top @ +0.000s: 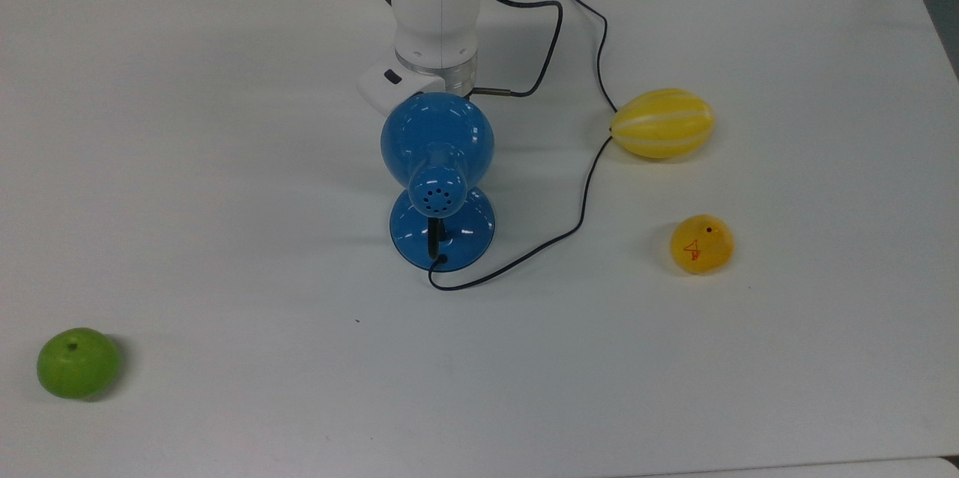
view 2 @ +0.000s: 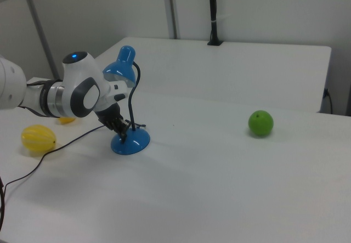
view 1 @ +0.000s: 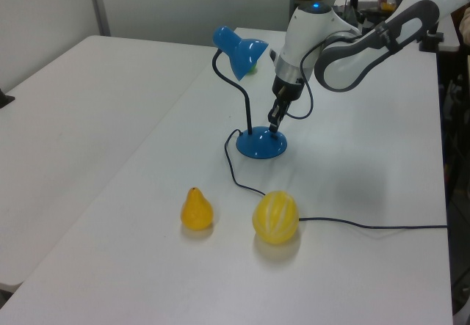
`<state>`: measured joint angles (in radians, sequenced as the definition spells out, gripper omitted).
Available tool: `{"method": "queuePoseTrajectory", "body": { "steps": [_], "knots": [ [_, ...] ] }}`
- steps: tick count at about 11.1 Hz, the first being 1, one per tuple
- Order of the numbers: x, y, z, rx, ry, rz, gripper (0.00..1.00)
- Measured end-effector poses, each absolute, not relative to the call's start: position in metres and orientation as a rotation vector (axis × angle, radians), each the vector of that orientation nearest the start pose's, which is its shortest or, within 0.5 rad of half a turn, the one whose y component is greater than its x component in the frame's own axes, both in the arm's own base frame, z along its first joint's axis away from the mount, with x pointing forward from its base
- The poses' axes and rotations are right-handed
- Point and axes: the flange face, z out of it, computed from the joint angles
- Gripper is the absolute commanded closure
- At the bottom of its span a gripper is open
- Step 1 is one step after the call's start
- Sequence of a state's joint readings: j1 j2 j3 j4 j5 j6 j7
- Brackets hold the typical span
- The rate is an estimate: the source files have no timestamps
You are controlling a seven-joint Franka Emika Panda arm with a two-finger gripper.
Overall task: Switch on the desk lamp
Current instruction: 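Press down on the lamp base switch with the gripper fingers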
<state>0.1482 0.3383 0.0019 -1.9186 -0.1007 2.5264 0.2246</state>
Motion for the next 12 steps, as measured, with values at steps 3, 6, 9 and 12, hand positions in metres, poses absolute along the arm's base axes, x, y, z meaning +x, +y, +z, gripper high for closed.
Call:
{"method": "queuePoseTrajectory", "body": {
  "steps": [3, 6, 9, 12],
  "knots": [
    [0.6390, 0.0980, 0.3390, -3.130, -0.001, -0.426, 1.00],
    [0.6405, 0.0994, 0.3394, -3.122, -0.004, -0.451, 1.00],
    [0.6409, 0.0996, 0.3392, -3.120, -0.005, -0.456, 1.00],
    [0.6409, 0.0996, 0.3391, -3.120, -0.005, -0.456, 1.00]
  ]
}}
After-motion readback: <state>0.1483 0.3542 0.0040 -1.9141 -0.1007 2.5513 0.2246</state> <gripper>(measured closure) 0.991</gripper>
